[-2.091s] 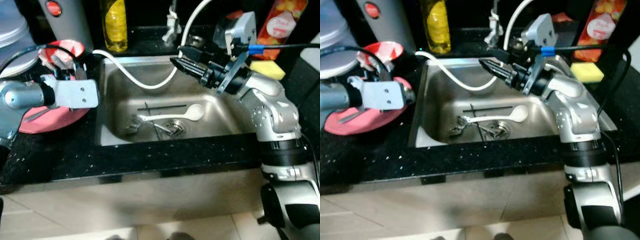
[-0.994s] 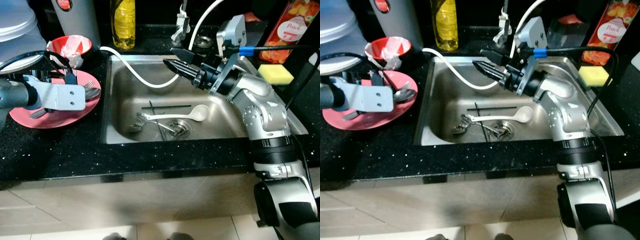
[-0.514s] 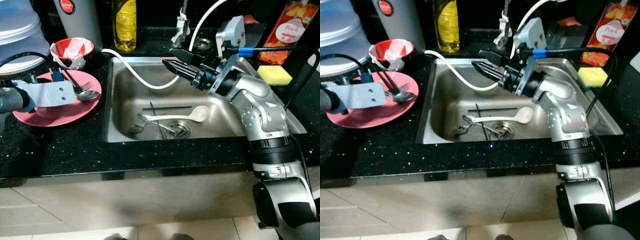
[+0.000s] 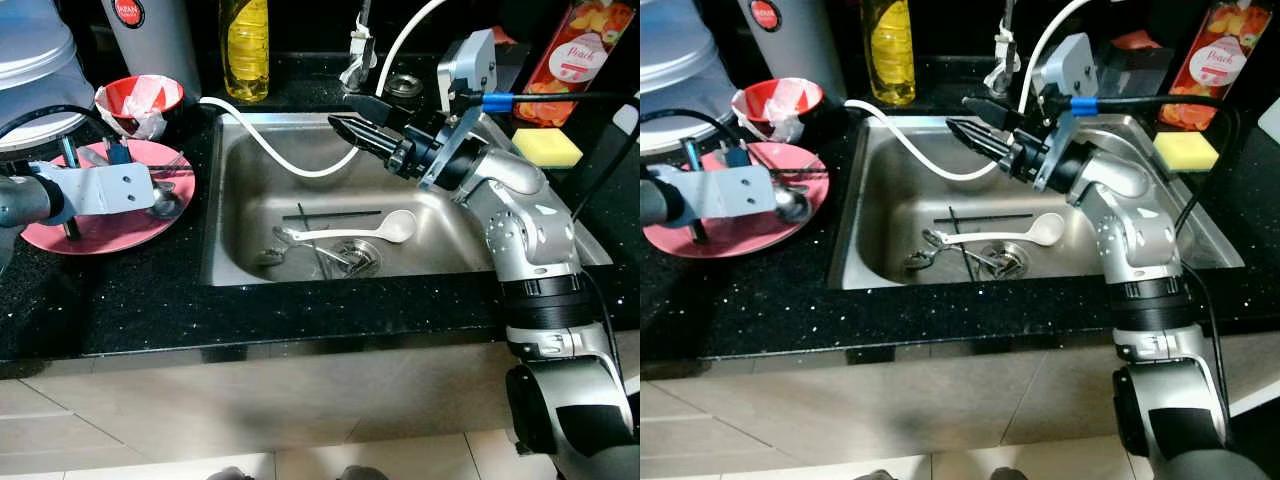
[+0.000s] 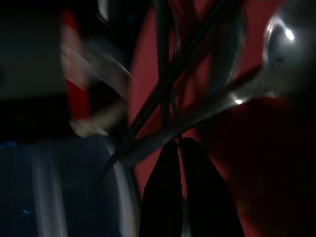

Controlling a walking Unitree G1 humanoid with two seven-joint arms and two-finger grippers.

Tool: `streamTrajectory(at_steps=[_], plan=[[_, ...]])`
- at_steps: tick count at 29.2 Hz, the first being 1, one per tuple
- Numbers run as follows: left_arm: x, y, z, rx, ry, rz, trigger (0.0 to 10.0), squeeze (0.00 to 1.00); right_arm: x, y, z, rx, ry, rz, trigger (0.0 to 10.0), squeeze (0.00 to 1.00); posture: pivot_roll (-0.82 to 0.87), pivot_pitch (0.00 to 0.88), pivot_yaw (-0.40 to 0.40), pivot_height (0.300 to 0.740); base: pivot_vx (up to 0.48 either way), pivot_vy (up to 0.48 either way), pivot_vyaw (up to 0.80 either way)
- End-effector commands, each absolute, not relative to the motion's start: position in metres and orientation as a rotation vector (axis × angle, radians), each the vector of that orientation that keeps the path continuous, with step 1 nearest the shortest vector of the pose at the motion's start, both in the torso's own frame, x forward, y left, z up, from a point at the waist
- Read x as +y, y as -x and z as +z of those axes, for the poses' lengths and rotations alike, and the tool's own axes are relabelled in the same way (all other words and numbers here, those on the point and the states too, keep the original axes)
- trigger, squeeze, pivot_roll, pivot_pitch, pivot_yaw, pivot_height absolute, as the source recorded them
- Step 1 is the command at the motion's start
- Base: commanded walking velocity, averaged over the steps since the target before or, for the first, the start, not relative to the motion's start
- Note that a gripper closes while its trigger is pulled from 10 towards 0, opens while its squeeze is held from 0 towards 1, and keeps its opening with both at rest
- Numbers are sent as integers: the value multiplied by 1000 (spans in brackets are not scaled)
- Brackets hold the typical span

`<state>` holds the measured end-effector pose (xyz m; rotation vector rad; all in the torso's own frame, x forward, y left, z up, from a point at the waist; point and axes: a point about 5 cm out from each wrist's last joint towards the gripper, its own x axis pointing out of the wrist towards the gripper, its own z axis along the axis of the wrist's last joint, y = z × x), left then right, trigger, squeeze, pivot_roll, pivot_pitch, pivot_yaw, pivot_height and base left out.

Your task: Kitchen organization

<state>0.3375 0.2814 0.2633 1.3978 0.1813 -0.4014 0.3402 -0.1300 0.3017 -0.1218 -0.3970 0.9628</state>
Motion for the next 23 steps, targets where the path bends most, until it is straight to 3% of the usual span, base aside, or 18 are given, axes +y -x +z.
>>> streamTrajectory(at_steps=[1, 2, 11, 23], plan=[[272, -338, 277, 109, -1370, -399, 0, 0, -129, -338, 303, -411, 132, 967, 10000, 0, 9, 46, -4, 740, 0, 0, 0], [262, -334, 296, 49, -1372, -408, 10000, 0, -129, -338, 304, -411, 131, 968, 10000, 0, 13, 46, -4, 740, 0, 0, 0], [237, -306, 338, -110, -1378, -514, 10000, 0, -128, -338, 304, -413, 127, 970, 10000, 0, 18, 46, -6, 740, 0, 0, 0], [232, -313, 343, -147, -1326, -442, 10000, 0, -128, -338, 303, -416, 125, 968, 10000, 0, 13, 44, -1, 740, 0, 0, 0]])
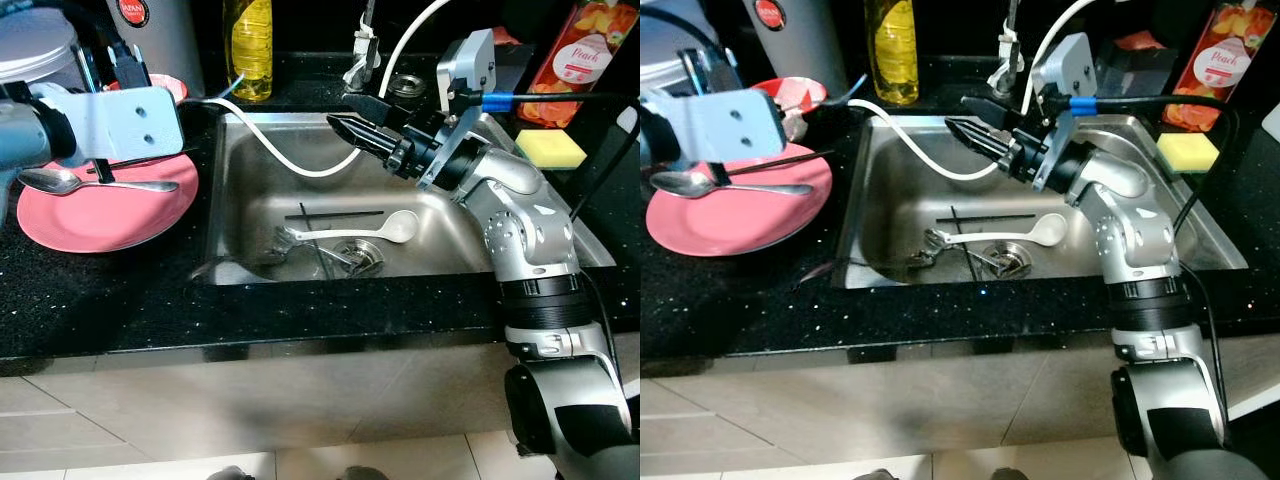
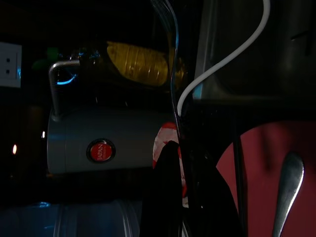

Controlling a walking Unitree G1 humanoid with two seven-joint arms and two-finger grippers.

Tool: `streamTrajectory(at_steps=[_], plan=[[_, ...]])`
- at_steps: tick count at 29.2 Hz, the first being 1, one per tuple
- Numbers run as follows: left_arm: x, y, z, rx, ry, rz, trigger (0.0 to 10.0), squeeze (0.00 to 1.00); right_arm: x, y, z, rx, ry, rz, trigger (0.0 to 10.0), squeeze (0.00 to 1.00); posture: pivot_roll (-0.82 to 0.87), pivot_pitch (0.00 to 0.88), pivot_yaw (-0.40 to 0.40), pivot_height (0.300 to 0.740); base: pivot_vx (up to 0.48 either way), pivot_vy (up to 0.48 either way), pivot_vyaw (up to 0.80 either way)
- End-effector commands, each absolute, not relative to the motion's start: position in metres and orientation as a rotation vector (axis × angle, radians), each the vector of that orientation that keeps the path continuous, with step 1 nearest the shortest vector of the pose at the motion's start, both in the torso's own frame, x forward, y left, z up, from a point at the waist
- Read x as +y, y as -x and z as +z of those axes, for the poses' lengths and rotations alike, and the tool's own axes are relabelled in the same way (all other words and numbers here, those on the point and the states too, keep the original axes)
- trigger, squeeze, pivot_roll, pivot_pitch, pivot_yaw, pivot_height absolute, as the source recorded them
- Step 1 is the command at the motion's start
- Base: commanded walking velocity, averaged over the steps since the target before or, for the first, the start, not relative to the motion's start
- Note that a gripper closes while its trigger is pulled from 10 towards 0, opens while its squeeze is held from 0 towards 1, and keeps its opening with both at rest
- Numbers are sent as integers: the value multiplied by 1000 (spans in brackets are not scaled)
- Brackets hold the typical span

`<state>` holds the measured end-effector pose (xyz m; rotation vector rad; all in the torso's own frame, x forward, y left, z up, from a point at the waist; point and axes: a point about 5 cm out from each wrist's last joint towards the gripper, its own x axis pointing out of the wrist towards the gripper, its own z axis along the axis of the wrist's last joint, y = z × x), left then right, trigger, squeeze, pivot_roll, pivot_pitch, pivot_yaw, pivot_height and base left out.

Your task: Kitchen organization

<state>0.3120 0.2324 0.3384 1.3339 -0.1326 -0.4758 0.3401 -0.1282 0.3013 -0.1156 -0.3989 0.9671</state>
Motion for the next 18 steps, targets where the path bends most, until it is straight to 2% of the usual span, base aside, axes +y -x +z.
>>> streamTrajectory(at_steps=[1, 7, 12, 13, 15, 18], plan=[[232, -313, 343, -147, -1326, -442, 10000, 0, -128, -338, 303, -416, 125, 968, 10000, 0, 13, 44, -1, 740, 0, 0, 0], [222, -322, 345, -206, -1240, -409, 10000, 0, -130, -338, 304, -417, 124, 954, 10000, 0, 7, 47, 3, 740, 0, 0, 0], [192, -345, 331, -261, -941, -507, 10000, 0, -133, -338, 305, -421, 140, 941, 10000, 0, 1, 49, 12, 740, 0, 0, 0], [192, -345, 331, -261, -941, -507, 10000, 0, -133, -338, 305, -421, 140, 941, 10000, 0, 1, 49, 12, 740, 0, 0, 0], [180, -359, 325, -252, -809, -528, 10000, 0, -146, -341, 308, -417, 171, 893, 10000, 0, -4, 50, 14, 740, 0, 0, 0], [171, -366, 324, -257, -758, -542, 10000, 0, -156, -342, 308, -413, 185, 858, 10000, 0, -20, 52, 24, 740, 0, 0, 0]])
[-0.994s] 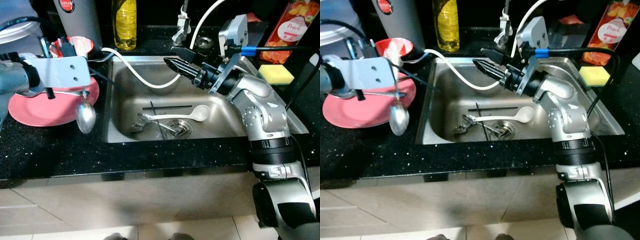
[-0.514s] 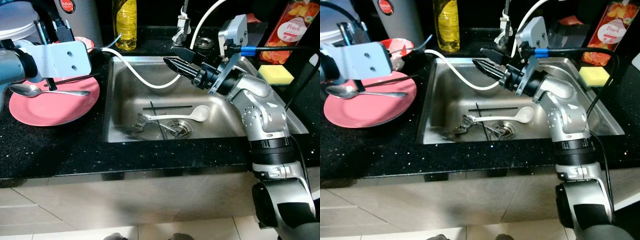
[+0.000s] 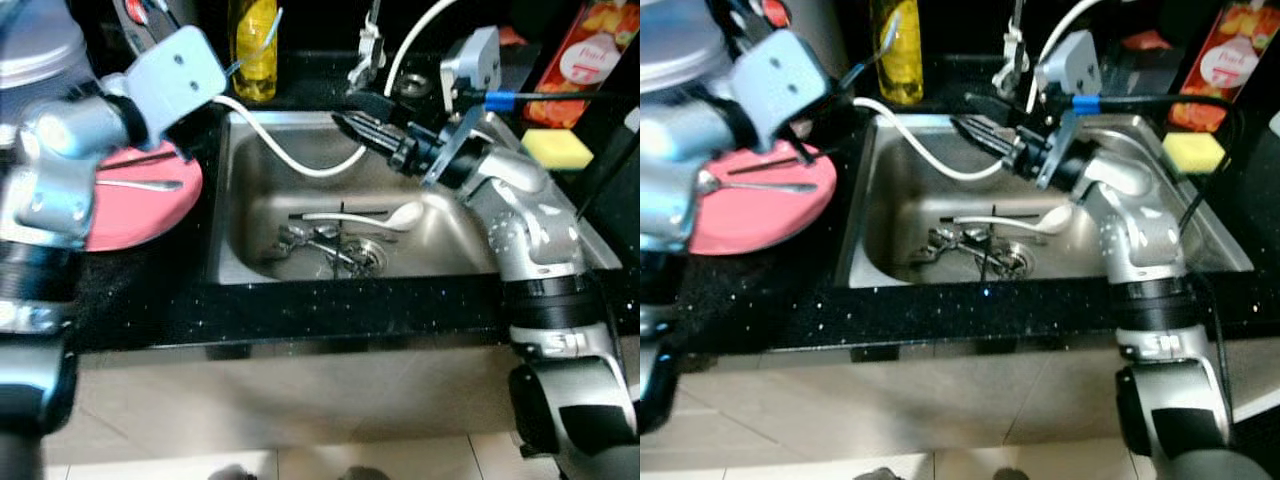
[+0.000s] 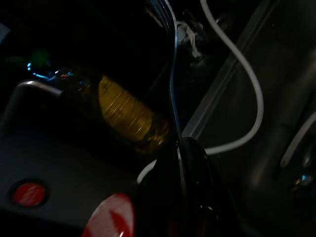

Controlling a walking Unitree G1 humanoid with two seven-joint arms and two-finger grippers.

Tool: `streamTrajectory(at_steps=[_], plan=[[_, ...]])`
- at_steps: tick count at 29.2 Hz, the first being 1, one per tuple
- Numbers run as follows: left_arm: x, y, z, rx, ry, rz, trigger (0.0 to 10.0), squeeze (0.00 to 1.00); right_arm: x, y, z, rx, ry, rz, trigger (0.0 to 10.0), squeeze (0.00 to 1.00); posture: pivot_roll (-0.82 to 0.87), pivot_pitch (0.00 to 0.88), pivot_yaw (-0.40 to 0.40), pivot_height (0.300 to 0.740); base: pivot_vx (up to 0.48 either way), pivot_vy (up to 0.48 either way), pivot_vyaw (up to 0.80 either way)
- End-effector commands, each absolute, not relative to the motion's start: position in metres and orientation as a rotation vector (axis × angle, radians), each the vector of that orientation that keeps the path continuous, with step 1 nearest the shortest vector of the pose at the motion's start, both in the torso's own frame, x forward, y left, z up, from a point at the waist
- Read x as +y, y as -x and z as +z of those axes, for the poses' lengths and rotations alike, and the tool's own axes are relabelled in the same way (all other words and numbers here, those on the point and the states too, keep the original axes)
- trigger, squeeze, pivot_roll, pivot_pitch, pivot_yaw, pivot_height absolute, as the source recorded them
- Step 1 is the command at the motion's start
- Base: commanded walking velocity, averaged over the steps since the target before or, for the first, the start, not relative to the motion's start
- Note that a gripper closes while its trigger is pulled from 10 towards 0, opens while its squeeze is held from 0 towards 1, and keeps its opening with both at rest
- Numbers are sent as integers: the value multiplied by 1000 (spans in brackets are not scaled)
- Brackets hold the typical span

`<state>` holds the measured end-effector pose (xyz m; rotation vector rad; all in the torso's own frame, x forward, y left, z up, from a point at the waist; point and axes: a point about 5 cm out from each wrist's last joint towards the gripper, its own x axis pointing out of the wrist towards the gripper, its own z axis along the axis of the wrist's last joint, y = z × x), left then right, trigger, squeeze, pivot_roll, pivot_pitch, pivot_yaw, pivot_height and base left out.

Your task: Kitchen organization

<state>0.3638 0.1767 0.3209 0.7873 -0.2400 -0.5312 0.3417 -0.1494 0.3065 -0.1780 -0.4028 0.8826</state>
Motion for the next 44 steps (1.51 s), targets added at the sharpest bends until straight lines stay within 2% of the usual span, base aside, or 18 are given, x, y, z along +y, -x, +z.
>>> streamTrajectory(at_steps=[1, 3, 11, 17, 19, 22, 25, 28, 29, 34, 38, 40, 41, 42, 44], plan=[[166, -368, 324, -260, -739, -548, 10000, 0, -159, -342, 309, -411, 189, 841, 10000, 0, -20, 52, 24, 740, 0, 0, 0], [152, -378, 325, -264, -683, -559, 10000, 0, -174, -345, 304, -380, 219, 765, 10000, 0, -46, 51, 42, 740, 0, 0, 0], [125, -396, 317, -205, -615, -632, 10000, 0, -195, -345, 289, -297, 267, 696, 10000, 0, -68, 45, 56, 740, 0, 0, 0], [106, -410, 286, -14, -692, -708, 10000, 0, -204, -344, 276, -212, 317, 688, 10000, 0, -90, 39, 69, 740, 0, 0, 0], [102, -411, 273, 55, -723, -748, 10000, 0, -208, -350, 272, -175, 322, 633, 10000, 0, -96, 36, 73, 740, 0, 0, 0], [99, -411, 265, 98, -718, -776, 10000, 0, -208, -356, 270, -159, 307, 591, 10000, 0, -99, 34, 78, 740, 0, 0, 0], [93, -411, 252, 158, -686, -815, 10000, 0, -200, -377, 266, -100, 195, 450, 10000, 0, -108, 30, 85, 740, 0, 0, 0], [91, -411, 248, 170, -688, -826, 10000, 0, -194, -384, 263, -74, 165, 430, 10000, 0, -106, 30, 86, 740, 0, 0, 0], [90, -410, 245, 178, -692, -838, 10000, 1000, -188, -387, 260, -61, 163, 441, 10000, 0, -103, 31, 85, 740, 0, 0, 0], [91, -409, 239, 197, -700, -880, 10000, 1000, -173, -394, 255, -43, 174, 464, 10000, 0, -89, 32, 77, 740, 0, 0, 0], [93, -409, 239, 199, -693, -875, 10000, 1000, -173, -396, 255, -38, 172, 454, 10000, 0, -89, 32, 77, 740, 0, 0, 0], [102, -412, 250, 146, -623, -837, 10000, 1000, -172, -400, 256, -39, 161, 433, 10000, 0, -69, 37, 64, 740, 0, 0, 0], [106, -413, 258, 105, -597, -814, 10000, 176, -171, -401, 257, -45, 156, 431, 10000, 0, -67, 38, 64, 740, 0, 0, 0], [109, -414, 267, 64, -581, -786, 10000, 0, -171, -401, 258, -53, 150, 434, 10000, 0, -65, 40, 62, 740, 0, 0, 0], [114, -415, 276, 22, -566, -751, 10000, 0, -170, -401, 259, -62, 145, 442, 10000, 0, -55, 43, 59, 740, 0, 0, 0]])
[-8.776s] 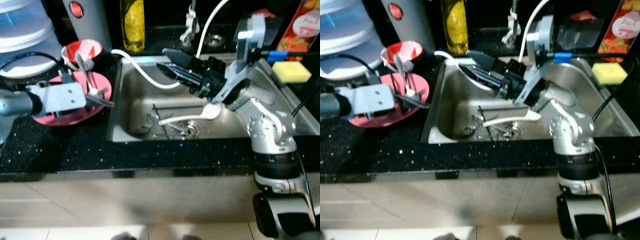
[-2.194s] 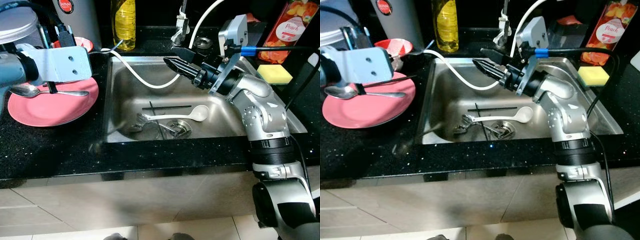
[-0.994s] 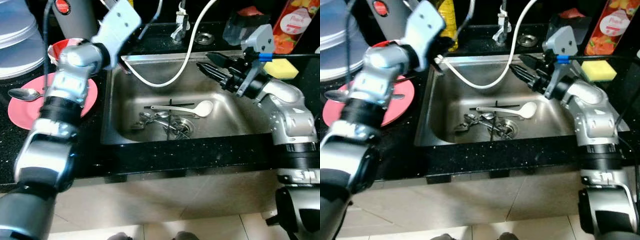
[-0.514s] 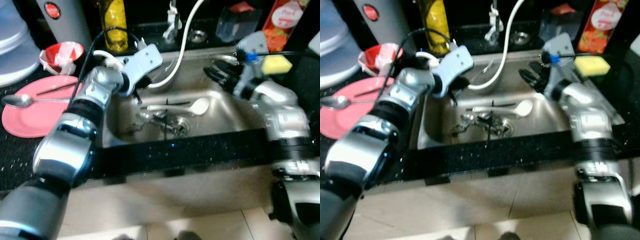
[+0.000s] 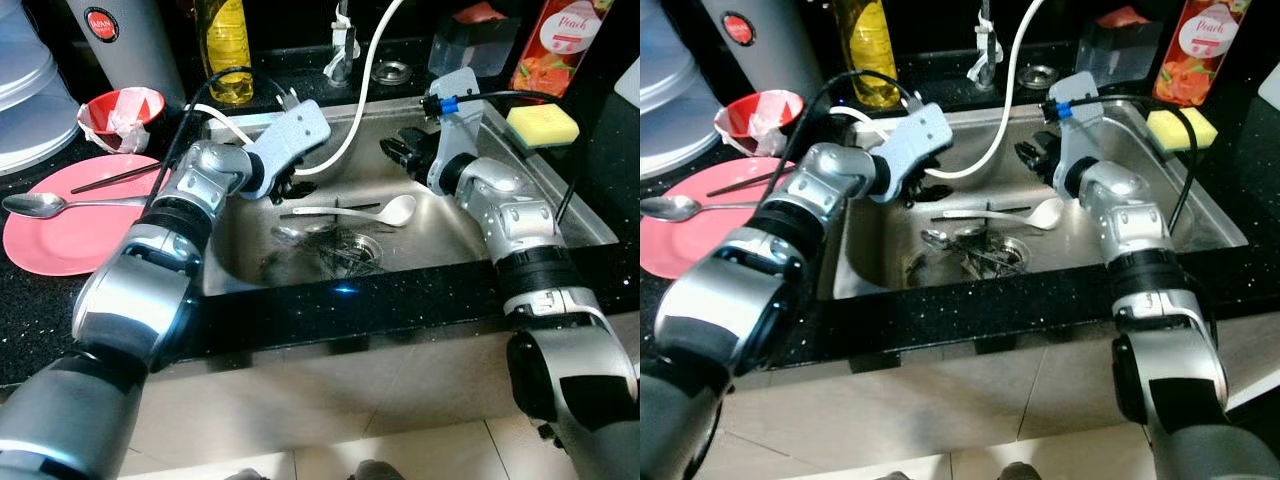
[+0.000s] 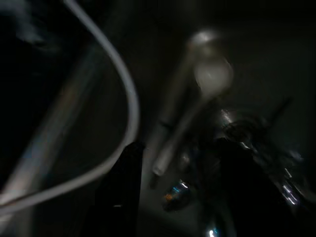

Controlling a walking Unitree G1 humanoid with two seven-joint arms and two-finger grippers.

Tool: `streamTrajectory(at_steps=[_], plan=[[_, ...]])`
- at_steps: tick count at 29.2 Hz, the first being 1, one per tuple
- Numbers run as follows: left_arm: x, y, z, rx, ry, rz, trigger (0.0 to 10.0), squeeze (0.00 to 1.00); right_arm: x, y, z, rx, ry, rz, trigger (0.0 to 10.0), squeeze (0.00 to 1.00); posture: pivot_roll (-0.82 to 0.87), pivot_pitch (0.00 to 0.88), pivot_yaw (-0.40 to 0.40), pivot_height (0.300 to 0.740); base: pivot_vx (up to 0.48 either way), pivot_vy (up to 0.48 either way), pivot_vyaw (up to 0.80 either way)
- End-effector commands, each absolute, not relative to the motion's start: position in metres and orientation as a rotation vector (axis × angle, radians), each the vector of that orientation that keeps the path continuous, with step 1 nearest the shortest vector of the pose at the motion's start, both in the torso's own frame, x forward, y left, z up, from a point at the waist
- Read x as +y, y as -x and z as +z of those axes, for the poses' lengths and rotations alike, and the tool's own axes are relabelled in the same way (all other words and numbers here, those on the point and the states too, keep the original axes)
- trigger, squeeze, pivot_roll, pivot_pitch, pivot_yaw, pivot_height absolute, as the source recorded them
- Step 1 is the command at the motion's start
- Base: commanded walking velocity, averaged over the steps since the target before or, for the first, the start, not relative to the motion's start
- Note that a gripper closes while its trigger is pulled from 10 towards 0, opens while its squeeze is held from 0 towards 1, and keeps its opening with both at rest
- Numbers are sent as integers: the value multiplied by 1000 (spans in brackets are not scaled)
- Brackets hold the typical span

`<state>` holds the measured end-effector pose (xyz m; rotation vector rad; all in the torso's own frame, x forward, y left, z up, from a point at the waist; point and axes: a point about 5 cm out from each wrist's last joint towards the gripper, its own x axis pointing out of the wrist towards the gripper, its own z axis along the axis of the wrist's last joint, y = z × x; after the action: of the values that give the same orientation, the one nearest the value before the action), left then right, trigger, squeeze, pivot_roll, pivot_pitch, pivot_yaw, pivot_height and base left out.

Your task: Kitchen organization

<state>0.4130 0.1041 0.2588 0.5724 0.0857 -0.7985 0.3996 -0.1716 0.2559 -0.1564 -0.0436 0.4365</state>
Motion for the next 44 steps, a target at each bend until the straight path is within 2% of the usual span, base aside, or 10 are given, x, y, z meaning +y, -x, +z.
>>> streamTrajectory(at_steps=[1, 6, 10, 17, 18, 26, 29, 38, 41, 44], plan=[[119, -416, 285, -13, -544, -709, 10000, 0, -169, -400, 261, -74, 146, 452, 10000, 0, -53, 43, 60, 740, 0, 0, 0], [146, -414, 304, -116, -430, -541, 10000, 0, -155, -399, 272, -151, 140, 512, 10000, 0, -41, 51, 55, 740, 0, 0, 0], [180, -400, 301, -141, -158, -342, 10000, 0, -138, -397, 280, -203, 118, 585, 10000, 0, -18, 55, 56, 740, 0, 0, 0], [224, -359, 274, -76, 2, -61, 10000, 0, -119, -390, 279, -213, 140, 713, 10000, 0, 24, 66, 43, 740, 0, 0, 0], [240, -341, 263, -27, 92, 84, 10000, 0, -114, -387, 277, -211, 171, 771, 10000, 0, 43, 69, 38, 740, 0, 0, 0], [262, -312, 250, 41, 166, 323, 10000, 0, -100, -374, 281, -248, 198, 951, 10000, 0, 57, 70, 32, 740, 0, 0, 0], [285, -299, 242, 105, 167, 469, 10000, 0, -93, -366, 284, -279, 189, 1034, 10000, 0, 90, 70, 16, 740, 0, 0, 0], [290, -311, 237, 180, 181, 471, 10000, 0, -92, -359, 289, -319, 165, 1087, 10000, 0, 87, 69, 14, 740, 0, 0, 0], [293, -331, 240, 206, 19, 383, 10000, 0, -94, -352, 296, -357, 156, 1111, 10000, 0, 65, 65, 27, 740, 0, 0, 0], [288, -337, 247, 177, 156, 335, 10000, 0, -98, -349, 299, -377, 156, 1101, 10000, 0, 49, 62, 43, 740, 0, 0, 0]])
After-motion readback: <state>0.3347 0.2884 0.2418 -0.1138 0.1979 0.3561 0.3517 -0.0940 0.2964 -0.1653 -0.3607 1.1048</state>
